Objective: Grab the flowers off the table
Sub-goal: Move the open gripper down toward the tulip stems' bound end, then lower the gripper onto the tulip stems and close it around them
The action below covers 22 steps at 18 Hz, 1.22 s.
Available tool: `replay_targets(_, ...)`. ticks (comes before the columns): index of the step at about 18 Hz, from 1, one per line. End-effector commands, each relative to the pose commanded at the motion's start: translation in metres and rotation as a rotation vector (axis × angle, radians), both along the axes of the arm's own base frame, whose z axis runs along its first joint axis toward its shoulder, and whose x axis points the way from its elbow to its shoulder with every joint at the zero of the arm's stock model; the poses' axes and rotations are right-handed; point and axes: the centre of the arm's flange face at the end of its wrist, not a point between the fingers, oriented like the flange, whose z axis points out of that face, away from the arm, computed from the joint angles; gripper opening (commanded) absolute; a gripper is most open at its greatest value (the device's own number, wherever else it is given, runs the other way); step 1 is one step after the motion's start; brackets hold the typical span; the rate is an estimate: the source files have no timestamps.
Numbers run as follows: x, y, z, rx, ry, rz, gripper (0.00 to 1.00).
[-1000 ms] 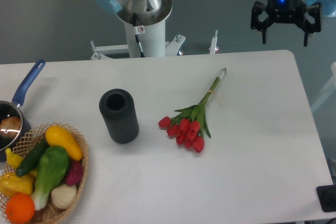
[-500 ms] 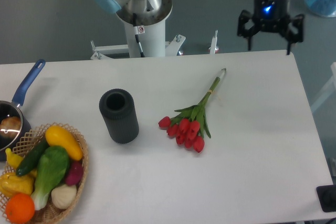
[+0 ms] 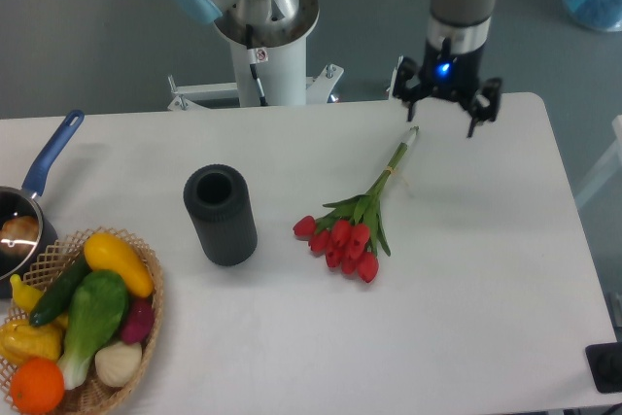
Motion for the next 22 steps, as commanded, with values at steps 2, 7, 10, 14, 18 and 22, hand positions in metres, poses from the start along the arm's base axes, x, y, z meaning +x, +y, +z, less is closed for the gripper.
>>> replay_targets(2,-0.002,0.002,-0.011,-0.008,-0.018,-0.003,1.0)
replay_targets(7,-0.004,0.024,-0.044,-0.03,-0.071,-0.045,1.0)
replay_targets(10,0.001,0.033,-0.055,-0.04,-0.09,-0.064,1.0)
replay_targets(14,0.01,0.047,-0.069,-0.058,-0.113,-0.092,1.0)
replay_targets(18,0.017,0.059,-0.09,-0.123,-0.122,-0.138,1.0)
replay_targets(22,0.014,0.067,-0.101,-0.124,-0.102,-0.141,1.0)
